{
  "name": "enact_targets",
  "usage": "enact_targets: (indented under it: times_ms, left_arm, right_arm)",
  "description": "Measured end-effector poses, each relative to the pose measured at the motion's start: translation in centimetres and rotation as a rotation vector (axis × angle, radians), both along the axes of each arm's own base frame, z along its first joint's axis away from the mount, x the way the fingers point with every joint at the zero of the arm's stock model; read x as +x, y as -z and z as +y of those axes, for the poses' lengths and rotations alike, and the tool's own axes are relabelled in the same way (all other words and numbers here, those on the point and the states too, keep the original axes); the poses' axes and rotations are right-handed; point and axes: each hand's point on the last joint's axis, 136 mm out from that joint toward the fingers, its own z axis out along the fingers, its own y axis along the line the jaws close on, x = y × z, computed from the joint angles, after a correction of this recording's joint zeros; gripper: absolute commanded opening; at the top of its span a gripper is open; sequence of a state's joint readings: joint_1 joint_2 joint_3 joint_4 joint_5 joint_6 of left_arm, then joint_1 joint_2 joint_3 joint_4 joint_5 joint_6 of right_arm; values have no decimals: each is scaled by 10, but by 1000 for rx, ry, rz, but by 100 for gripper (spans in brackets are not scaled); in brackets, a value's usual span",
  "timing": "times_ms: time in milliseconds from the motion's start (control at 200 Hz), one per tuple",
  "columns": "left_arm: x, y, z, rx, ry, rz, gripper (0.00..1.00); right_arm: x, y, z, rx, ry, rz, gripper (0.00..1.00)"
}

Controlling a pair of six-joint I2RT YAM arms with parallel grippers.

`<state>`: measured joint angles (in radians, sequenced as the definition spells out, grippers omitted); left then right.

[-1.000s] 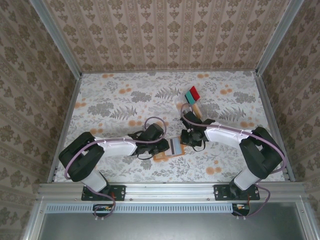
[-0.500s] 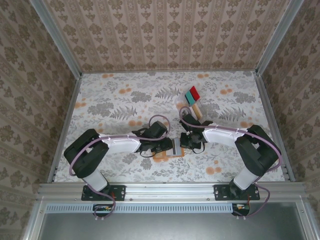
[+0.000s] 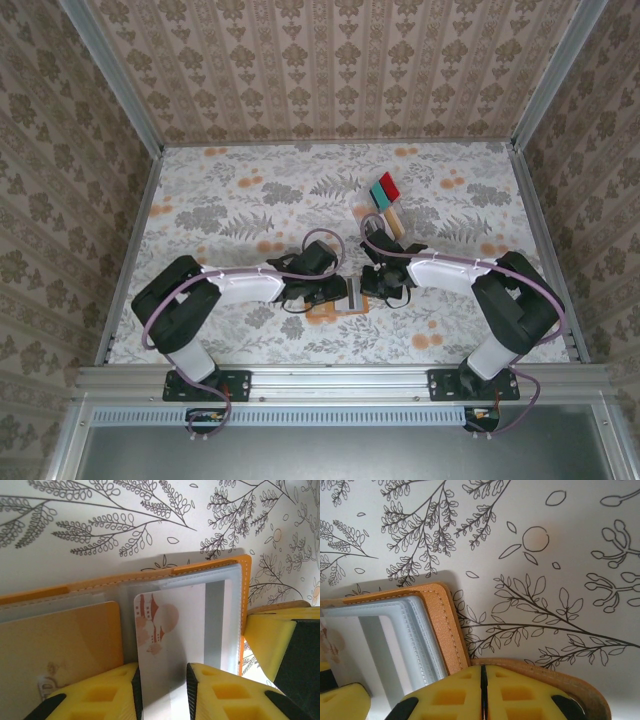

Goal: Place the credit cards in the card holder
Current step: Insert the credit card into the card slot.

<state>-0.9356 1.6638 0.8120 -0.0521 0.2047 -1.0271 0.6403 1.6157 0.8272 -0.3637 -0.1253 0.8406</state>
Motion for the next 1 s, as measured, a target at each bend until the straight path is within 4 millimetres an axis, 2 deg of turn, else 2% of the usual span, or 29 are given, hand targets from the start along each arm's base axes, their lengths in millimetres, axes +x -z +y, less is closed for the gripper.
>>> enact_targets:
  times_ms: [360,640,770,1000]
  left_arm:
    - [-5,-1,-10,-48,16,37,33]
    - [-4,-2,-11,-57,6,43,39]
    - [-5,-6,-7,-38,4,24,46]
    - [-5,-21,9,5,-3,-21,48]
  right_arm:
    - [0,0,1,12,3,-7,10]
    - [0,0,1,14,6,-7,10]
    - [-1,-1,3,20,1,-9,11]
    - [-5,-1,7,32,1,0,13]
